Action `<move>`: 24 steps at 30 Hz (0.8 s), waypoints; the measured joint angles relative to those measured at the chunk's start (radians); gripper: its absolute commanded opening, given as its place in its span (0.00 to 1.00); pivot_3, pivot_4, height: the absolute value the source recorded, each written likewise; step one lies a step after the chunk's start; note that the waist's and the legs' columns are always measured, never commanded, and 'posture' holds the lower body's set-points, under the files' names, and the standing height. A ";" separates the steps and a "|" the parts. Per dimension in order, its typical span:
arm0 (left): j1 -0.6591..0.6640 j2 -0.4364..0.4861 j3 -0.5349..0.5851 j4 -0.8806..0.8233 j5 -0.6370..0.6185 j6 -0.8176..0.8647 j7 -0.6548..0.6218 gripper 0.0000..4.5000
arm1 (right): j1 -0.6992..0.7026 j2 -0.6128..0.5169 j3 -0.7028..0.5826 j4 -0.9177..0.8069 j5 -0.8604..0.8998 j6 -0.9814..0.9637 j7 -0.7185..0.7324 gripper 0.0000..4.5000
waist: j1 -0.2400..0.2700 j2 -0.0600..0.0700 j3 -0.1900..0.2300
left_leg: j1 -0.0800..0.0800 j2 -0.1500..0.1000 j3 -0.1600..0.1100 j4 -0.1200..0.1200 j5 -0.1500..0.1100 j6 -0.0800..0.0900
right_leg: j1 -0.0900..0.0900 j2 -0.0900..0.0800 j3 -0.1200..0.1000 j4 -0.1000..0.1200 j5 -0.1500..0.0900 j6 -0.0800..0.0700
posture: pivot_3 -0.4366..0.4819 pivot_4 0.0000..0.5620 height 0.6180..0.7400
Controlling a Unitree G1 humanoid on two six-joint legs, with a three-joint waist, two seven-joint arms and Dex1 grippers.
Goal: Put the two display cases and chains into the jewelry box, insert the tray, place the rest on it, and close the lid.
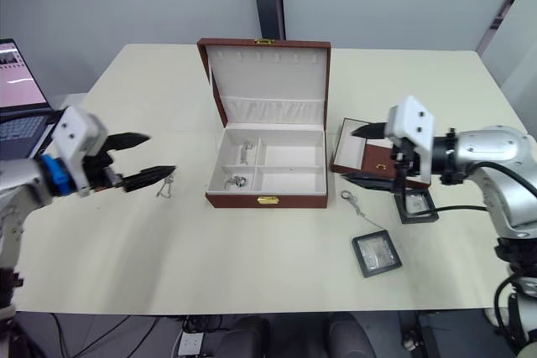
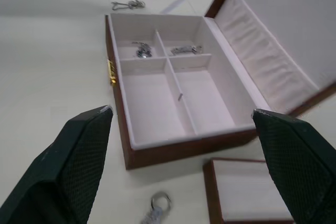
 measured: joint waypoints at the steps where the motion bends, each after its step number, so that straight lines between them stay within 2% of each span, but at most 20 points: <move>1: 0.054 -0.002 0.045 0.000 -0.001 -0.002 0.009 1.00 | 0.025 -0.020 -0.025 0.021 -0.011 -0.019 0.004 1.00 | 0.000 0.000 0.000 | 0.000 0.000 0.000 0.000 0.000 0.000 | 0.000 0.000 0.000 0.000 0.000 0.000 | 0.48 0.27 1.00; 4: 0.207 -0.019 0.171 0.001 0.000 -0.033 0.028 1.00 | 0.111 -0.081 -0.104 0.092 -0.045 -0.080 0.008 1.00 | 0.001 0.000 0.000 | 0.000 0.000 0.000 0.000 0.000 0.000 | 0.000 -0.001 0.001 -0.001 0.000 0.000 | 0.48 0.27 1.00; 8: 0.355 -0.067 0.266 0.017 0.006 -0.081 0.046 1.00 | 0.233 -0.134 -0.187 0.205 -0.099 -0.157 0.008 1.00 | 0.003 0.000 0.000 | 0.001 0.000 0.000 0.000 0.000 0.000 | 0.001 -0.001 0.001 0.000 0.000 0.000 | 0.48 0.27 1.00; 18: 0.504 -0.180 0.318 0.044 0.004 -0.139 0.131 1.00 | 0.505 -0.137 -0.350 0.404 -0.168 -0.315 -0.054 1.00 | 0.000 0.000 0.000 | 0.002 0.000 0.001 -0.001 0.000 0.000 | 0.003 -0.001 0.003 0.000 0.000 0.000 | 0.48 0.27 1.00; 24: 0.554 -0.188 0.337 0.055 -0.018 -0.137 0.140 1.00 | 0.601 -0.132 -0.402 0.422 -0.169 -0.339 -0.056 1.00 | 0.000 0.000 -0.001 | 0.003 0.000 0.001 -0.001 0.000 0.000 | 0.004 -0.001 0.003 0.000 0.000 0.000 | 0.48 0.27 1.00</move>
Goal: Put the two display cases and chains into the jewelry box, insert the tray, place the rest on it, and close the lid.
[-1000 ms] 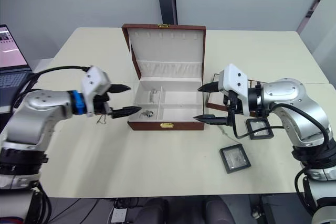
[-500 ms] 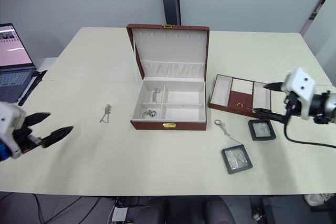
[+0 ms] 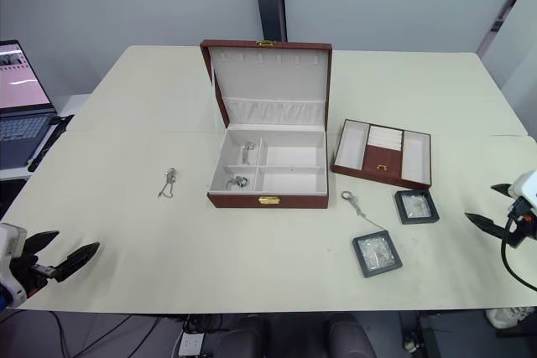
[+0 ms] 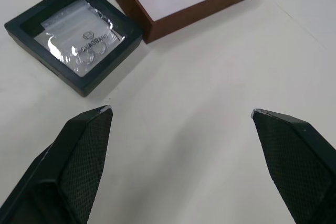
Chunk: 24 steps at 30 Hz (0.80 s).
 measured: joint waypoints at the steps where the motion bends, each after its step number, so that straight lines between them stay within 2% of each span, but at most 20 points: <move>1: 0.006 0.000 0.000 0.000 -0.004 0.008 -0.002 1.00 | 0.008 0.000 -0.002 -0.001 0.005 0.013 0.004 1.00 | 0.000 0.000 0.000 | 0.000 0.000 0.000 0.000 0.000 0.000 | 0.000 0.000 0.000 0.000 0.000 0.000 | 0.48 0.27 1.00; 11: 0.054 0.006 0.000 -0.028 -0.038 0.021 -0.028 1.00 | -0.003 0.000 -0.002 0.000 0.006 0.026 0.016 1.00 | 0.000 0.000 0.000 | 0.001 0.000 0.001 0.000 0.000 0.000 | 0.000 0.000 0.000 0.000 0.000 0.000 | 0.48 0.27 1.00; 24: 0.072 0.055 -0.001 -0.244 -0.117 0.087 -0.107 1.00 | -0.029 -0.014 0.003 0.000 -0.005 0.015 0.041 1.00 | 0.000 0.000 0.000 | 0.001 0.000 0.001 0.000 0.000 0.000 | 0.000 0.000 0.000 0.000 0.000 0.000 | 0.48 0.27 1.00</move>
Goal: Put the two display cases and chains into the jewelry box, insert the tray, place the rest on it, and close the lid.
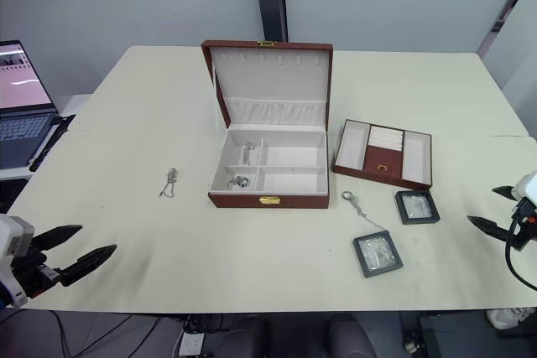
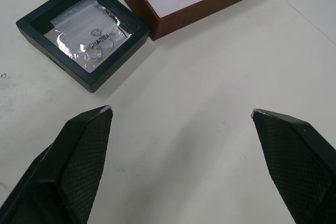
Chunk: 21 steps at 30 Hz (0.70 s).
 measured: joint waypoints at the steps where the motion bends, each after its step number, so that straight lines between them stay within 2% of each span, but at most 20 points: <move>1: -0.008 0.004 -0.006 -0.015 -0.003 0.004 -0.006 1.00 | 0.000 -0.001 0.000 -0.001 0.000 0.000 0.001 1.00 | 0.000 0.000 0.000 | 0.000 0.000 0.000 0.000 0.000 0.000 | 0.000 0.000 0.000 0.000 0.000 0.000 | 0.48 0.27 1.00; 11: -0.105 0.048 -0.112 -0.198 -0.069 0.019 -0.067 1.00 | -0.003 -0.040 0.001 -0.084 0.005 0.035 0.038 1.00 | 0.001 0.000 0.000 | 0.000 0.000 0.000 0.000 0.000 0.000 | 0.000 0.000 0.000 0.000 0.000 0.000 | 0.48 0.27 1.00; 21: -0.257 0.051 -0.300 -0.385 -0.201 0.009 -0.165 1.00 | -0.043 -0.066 0.060 -0.201 0.021 -0.023 0.150 1.00 | 0.001 0.001 0.000 | 0.000 0.000 0.000 0.001 0.000 0.000 | 0.001 0.004 0.000 0.000 0.000 0.000 | 0.48 0.27 1.00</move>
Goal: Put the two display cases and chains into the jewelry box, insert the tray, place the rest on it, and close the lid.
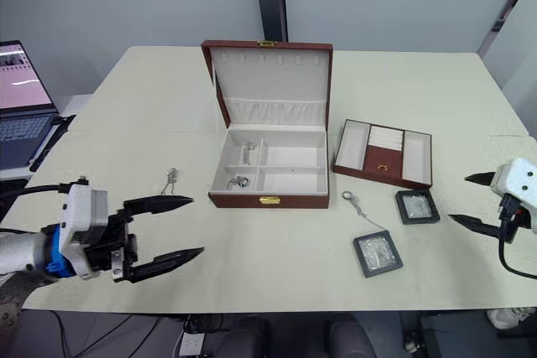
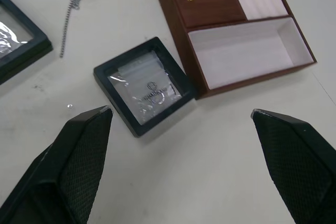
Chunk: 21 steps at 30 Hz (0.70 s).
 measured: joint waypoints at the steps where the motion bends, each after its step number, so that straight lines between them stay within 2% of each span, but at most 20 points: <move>1: -0.024 0.000 -0.028 -0.019 -0.017 -0.001 -0.007 1.00 | -0.009 -0.008 0.020 -0.004 0.000 -0.013 0.027 1.00 | 0.000 0.000 0.000 | 0.000 0.000 0.000 0.000 0.000 0.000 | 0.000 0.000 0.000 0.000 0.000 0.000 | 0.48 0.27 1.00; 5: -0.084 -0.007 -0.099 -0.050 -0.062 -0.010 -0.030 1.00 | -0.025 -0.020 0.089 0.004 0.000 -0.044 0.109 0.81 | 0.000 0.000 0.000 | 0.000 0.000 0.000 0.000 0.000 0.000 | 0.000 0.001 0.000 0.000 0.000 0.000 | 0.48 0.27 1.00; 13: -0.115 -0.007 -0.149 -0.046 -0.071 -0.042 -0.076 1.00 | -0.087 -0.007 0.203 0.107 -0.061 -0.173 0.134 0.81 | 0.000 0.000 0.000 | 0.000 0.001 0.000 0.000 0.000 0.000 | 0.000 0.002 0.000 0.000 0.000 0.000 | 0.48 0.27 1.00; 21: -0.142 -0.007 -0.182 -0.042 -0.072 -0.041 -0.049 1.00 | -0.237 0.068 0.324 0.296 -0.134 -0.294 0.133 0.81 | -0.001 0.000 0.000 | 0.001 0.001 0.000 0.001 0.000 0.000 | 0.000 0.002 0.000 0.000 0.000 0.000 | 0.48 0.27 1.00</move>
